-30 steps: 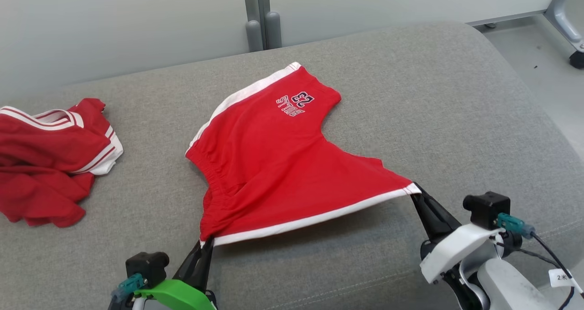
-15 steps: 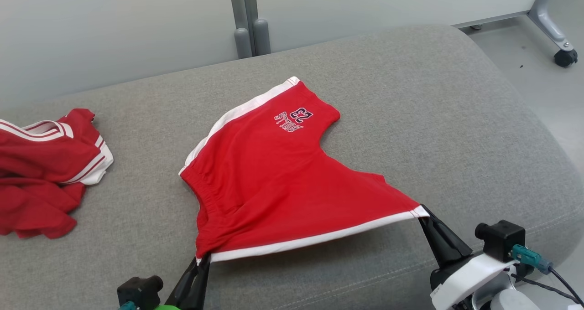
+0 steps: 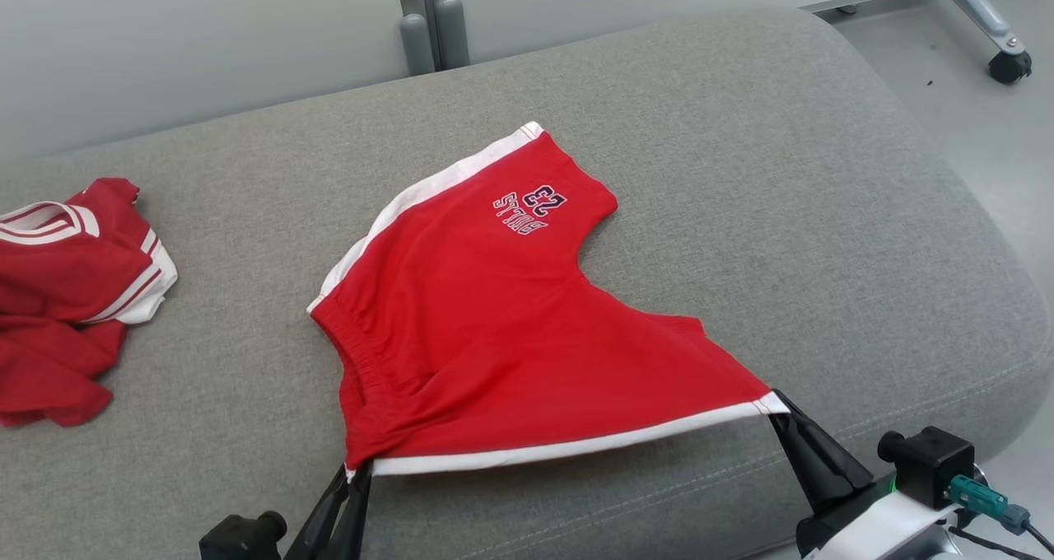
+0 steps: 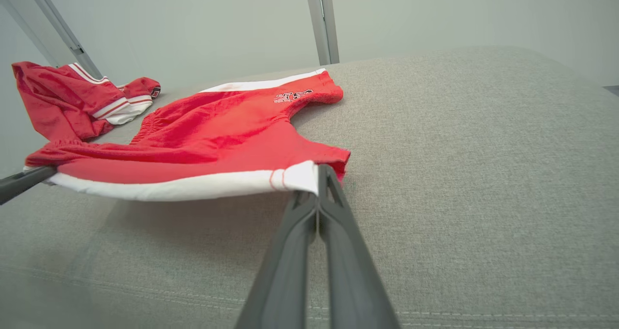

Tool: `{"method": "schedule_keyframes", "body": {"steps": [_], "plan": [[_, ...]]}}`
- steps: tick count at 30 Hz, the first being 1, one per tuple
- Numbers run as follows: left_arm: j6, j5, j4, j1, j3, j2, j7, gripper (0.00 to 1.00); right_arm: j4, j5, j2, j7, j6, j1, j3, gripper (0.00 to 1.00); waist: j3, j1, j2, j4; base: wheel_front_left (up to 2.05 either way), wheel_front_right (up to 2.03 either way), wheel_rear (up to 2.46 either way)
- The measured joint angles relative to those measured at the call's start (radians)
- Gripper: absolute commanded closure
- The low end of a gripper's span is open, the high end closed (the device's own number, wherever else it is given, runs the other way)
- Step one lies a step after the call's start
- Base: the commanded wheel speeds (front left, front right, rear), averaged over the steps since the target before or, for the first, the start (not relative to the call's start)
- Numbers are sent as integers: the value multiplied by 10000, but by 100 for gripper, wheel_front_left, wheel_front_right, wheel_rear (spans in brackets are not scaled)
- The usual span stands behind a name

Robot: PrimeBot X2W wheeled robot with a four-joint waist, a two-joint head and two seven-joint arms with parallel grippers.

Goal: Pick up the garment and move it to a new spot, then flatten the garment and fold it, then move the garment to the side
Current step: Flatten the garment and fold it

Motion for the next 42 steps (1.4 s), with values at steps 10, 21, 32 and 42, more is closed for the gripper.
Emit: {"method": "schedule_keyframes", "body": {"steps": [10, 21, 32, 42], "plan": [[-138, 96, 121, -1145, -516, -140, 339, 100, 625, -44, -533, -25, 0, -1425, 451, 100, 85, 0, 0, 225, 0, 0, 0], [153, -305, 909, -3127, -144, -378, 1523, 100, 1787, 428, -633, 708, 0, -4265, 871, 100, 746, 0, 0, 601, 0, 0, 0], [493, -412, 1601, -5386, -102, -644, 2322, 100, 2974, 679, -639, 1904, 0, -7667, 1110, 100, 2042, 0, 0, 1079, 0, 0, 0], [673, -531, 2163, -7095, -472, -849, 2385, 100, 4426, 1022, -859, 2569, 0, -9573, 1068, 100, 3233, 0, 0, 1877, 0, 0, 0]]}}
